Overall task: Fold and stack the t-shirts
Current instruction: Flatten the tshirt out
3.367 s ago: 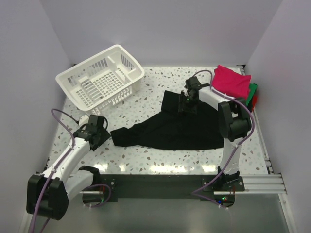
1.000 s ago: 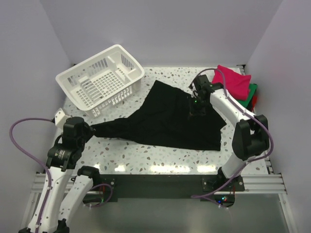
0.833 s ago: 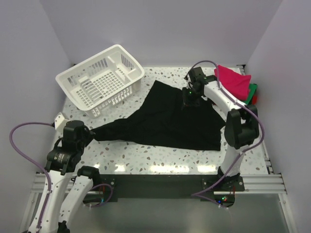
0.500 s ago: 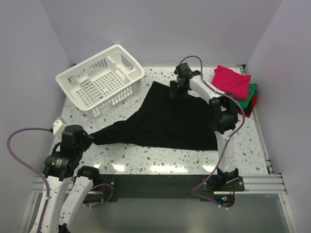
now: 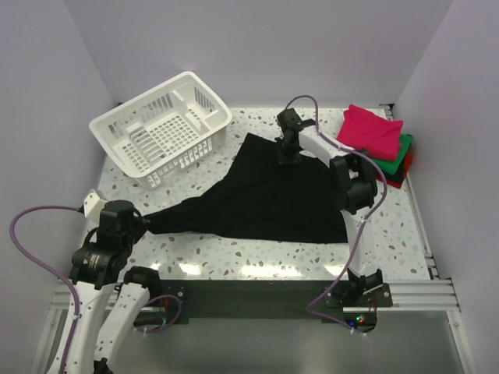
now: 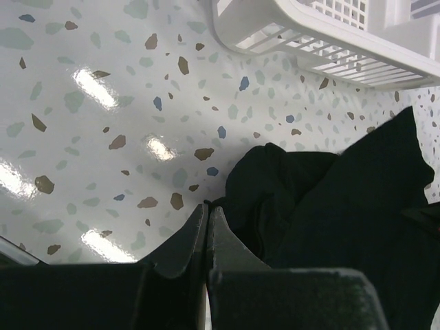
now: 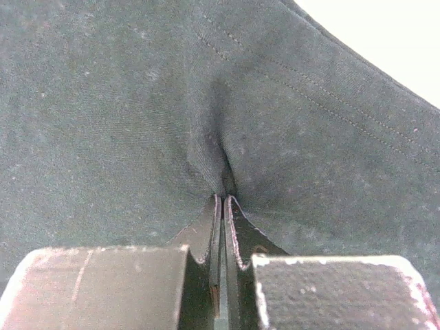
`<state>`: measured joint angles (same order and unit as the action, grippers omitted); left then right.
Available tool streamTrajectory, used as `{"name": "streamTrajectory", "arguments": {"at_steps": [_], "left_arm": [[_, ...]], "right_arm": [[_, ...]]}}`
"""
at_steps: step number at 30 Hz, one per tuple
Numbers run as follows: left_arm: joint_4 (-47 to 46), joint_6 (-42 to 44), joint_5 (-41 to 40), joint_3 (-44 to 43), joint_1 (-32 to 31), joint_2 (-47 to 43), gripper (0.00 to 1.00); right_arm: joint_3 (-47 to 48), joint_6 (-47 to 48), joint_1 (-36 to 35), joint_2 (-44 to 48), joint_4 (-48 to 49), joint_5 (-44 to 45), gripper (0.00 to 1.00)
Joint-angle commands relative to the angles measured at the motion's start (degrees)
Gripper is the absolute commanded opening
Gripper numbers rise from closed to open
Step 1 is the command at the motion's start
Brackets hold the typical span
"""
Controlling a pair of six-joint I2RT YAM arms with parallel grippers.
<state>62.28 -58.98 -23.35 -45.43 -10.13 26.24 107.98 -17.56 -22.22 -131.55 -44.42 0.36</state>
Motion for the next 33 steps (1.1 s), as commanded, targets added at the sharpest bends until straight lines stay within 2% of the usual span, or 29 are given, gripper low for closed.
{"name": "streamTrajectory", "arguments": {"at_steps": [1, 10, 13, 15, 16, 17, 19, 25, 28, 33], "left_arm": [[-1.81, 0.53, -4.06, -0.19, 0.37, 1.27, 0.00], [-0.58, -0.87, -7.41, 1.66, 0.29, 0.66, 0.00], [-2.07, -0.43, -7.06, 2.19, 0.37, 0.92, 0.00], [-3.21, 0.53, -6.53, 2.36, 0.37, 1.79, 0.00], [-4.78, 1.06, -5.75, 2.62, 0.37, 2.23, 0.00], [-5.58, 1.50, -5.30, 2.71, 0.37, 2.67, 0.00], [-7.60, 2.55, -4.25, 2.98, 0.37, 4.25, 0.00], [-11.74, 3.52, -2.49, 3.42, 0.37, 6.98, 0.00], [-12.62, 3.61, -1.96, 3.86, 0.37, 7.60, 0.00], [-13.06, 3.35, -1.26, 4.38, 0.37, 8.13, 0.00]], "right_arm": [[-8.28, -0.01, -0.28, 3.04, -4.88, 1.31, 0.00], [-35.08, -1.69, -0.20, 22.89, -10.67, -2.19, 0.00], [-37.84, -1.51, -0.37, 28.79, -12.26, -3.87, 0.00], [-35.40, -1.07, -0.11, 30.29, -14.80, -3.62, 0.14], [-30.69, -0.29, -0.11, 30.03, -16.47, -2.05, 0.22], [-27.68, -0.02, -0.11, 29.25, -17.18, -1.25, 0.35], [-18.92, 0.95, 0.77, 25.84, -17.54, -0.71, 0.45], [-1.23, 1.39, 3.41, 13.45, -12.37, -1.24, 0.47], [2.14, 1.30, 3.41, 10.00, -7.55, -2.82, 0.49], [2.14, 1.30, 3.32, 5.87, -1.29, -2.30, 0.51]]}}
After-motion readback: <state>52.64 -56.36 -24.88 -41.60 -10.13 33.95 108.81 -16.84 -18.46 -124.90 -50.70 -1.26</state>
